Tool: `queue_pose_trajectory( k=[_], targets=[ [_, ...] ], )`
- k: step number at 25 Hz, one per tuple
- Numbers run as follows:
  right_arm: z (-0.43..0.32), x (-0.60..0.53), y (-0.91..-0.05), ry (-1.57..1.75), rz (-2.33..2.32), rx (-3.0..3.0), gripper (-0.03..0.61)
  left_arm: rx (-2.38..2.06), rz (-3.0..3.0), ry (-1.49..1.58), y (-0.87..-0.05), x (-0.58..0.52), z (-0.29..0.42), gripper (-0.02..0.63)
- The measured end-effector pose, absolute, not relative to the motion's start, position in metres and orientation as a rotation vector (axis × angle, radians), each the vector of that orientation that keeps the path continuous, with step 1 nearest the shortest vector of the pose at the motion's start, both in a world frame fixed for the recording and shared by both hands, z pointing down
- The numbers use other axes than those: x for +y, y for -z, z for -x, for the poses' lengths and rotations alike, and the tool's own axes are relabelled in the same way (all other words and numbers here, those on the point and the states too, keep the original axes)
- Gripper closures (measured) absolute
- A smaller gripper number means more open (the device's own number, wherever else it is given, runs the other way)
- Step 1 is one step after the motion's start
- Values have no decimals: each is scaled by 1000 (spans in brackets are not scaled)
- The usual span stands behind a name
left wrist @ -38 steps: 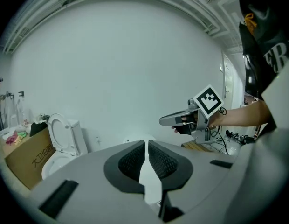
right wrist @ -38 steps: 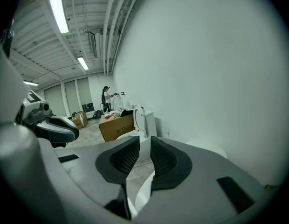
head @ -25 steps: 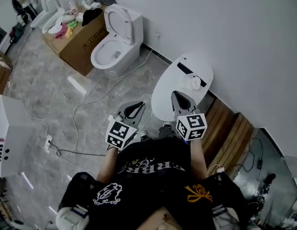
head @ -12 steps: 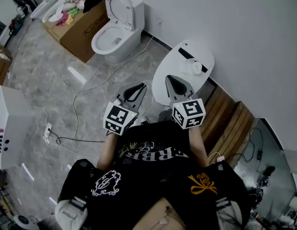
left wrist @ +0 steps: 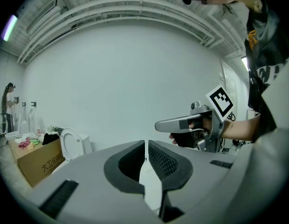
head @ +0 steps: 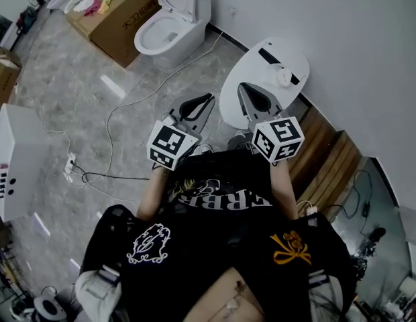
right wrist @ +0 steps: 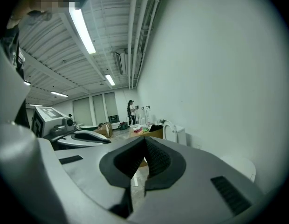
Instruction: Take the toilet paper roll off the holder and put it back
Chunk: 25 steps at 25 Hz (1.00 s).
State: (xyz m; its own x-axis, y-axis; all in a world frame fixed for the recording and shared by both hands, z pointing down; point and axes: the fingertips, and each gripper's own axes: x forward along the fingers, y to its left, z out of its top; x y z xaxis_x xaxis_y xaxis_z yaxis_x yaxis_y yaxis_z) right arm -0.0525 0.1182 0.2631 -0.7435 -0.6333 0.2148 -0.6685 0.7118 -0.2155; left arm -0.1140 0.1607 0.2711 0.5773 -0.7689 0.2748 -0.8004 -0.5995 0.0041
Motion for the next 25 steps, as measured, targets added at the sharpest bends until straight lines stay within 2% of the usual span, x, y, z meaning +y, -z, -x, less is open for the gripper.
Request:
queue_pose_trajectory(
  k=[25],
  targets=[
    [62,112,-267,-332,-1048,-2752,566,-1306,-2704,-379,-273,153,114,578]
  ],
)
